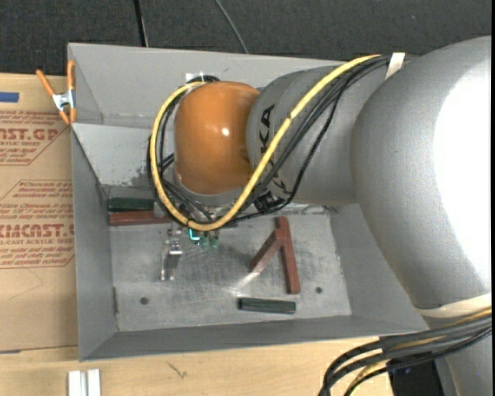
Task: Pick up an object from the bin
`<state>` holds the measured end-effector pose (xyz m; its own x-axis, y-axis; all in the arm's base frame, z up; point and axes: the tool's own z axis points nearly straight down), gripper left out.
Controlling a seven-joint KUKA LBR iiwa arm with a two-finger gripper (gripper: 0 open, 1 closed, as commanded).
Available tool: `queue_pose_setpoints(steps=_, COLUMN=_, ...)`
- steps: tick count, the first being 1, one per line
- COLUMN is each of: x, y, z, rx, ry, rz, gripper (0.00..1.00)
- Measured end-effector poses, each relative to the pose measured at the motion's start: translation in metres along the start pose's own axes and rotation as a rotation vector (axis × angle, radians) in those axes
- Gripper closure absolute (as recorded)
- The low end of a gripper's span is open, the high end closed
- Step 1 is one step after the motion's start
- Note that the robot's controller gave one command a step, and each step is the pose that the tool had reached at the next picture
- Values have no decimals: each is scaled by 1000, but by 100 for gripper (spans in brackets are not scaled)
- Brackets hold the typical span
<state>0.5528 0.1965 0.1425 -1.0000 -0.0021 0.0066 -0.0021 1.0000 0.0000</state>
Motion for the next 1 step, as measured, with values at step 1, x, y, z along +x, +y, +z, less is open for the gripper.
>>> queue_pose_setpoints(steps=1, x=-2, y=-1, z=-4, rx=-1, ry=-7, rz=1, gripper=0)
